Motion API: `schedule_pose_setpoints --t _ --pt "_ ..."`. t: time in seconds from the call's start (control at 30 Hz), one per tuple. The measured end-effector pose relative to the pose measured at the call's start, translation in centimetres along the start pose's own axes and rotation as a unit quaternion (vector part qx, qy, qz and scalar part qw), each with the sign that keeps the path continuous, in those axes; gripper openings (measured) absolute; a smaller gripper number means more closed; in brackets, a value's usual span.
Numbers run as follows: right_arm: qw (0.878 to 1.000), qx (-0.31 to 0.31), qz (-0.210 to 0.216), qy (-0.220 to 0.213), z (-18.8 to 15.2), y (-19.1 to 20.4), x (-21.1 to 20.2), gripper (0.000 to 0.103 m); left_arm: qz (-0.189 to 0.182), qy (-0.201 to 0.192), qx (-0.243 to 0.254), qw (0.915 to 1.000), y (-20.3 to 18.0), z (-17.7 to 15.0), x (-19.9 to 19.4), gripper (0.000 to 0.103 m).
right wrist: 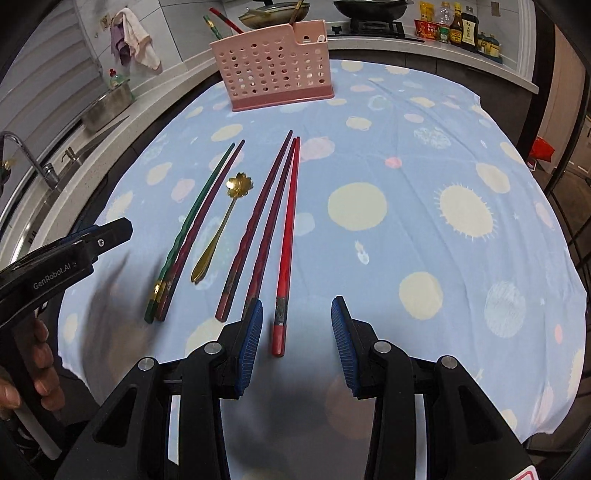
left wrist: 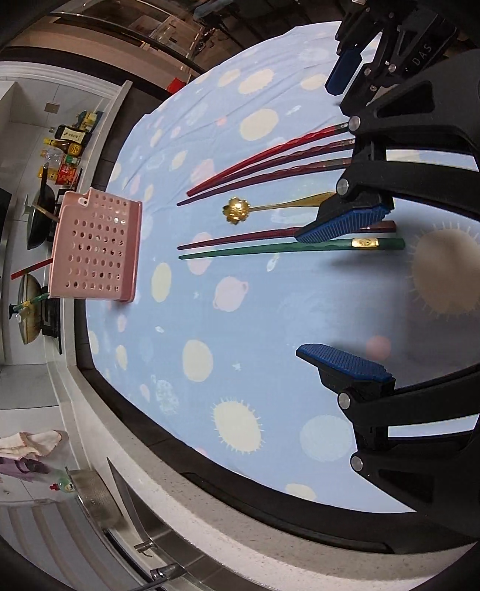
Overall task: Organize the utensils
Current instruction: 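Withdraw both open tools back over the remaining utensils, then move the left tool to the green chopstick while the right tool approaches a bright-red chopstick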
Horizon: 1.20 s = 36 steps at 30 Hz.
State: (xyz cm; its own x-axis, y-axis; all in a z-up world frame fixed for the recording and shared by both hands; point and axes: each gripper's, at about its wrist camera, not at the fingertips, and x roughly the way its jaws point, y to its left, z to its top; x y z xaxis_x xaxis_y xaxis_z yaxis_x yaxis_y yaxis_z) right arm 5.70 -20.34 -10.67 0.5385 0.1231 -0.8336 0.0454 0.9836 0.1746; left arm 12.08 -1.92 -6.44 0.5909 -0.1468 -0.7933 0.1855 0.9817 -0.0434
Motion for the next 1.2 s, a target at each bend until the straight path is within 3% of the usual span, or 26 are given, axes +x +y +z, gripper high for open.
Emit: schedule_pose_setpoints --t 0.33,0.77,1.2 --pt "1.0 -0.009 -0.005 0.006 -0.3 0.5 0.6 0.032 0.009 0.015 0.007 0.9998 0.0 -2.2 0.4 0.054" --pt "1.0 -0.014 -0.009 0.012 -0.4 0.7 1.5 0.02 -0.006 0.029 0.022 0.9993 -0.8 -3.2 1.2 0.053" --pt "1.0 -0.021 -0.011 0.012 -0.4 0.9 1.8 0.019 -0.005 0.044 0.036 0.9984 -1.5 -3.7 2.3 0.048"
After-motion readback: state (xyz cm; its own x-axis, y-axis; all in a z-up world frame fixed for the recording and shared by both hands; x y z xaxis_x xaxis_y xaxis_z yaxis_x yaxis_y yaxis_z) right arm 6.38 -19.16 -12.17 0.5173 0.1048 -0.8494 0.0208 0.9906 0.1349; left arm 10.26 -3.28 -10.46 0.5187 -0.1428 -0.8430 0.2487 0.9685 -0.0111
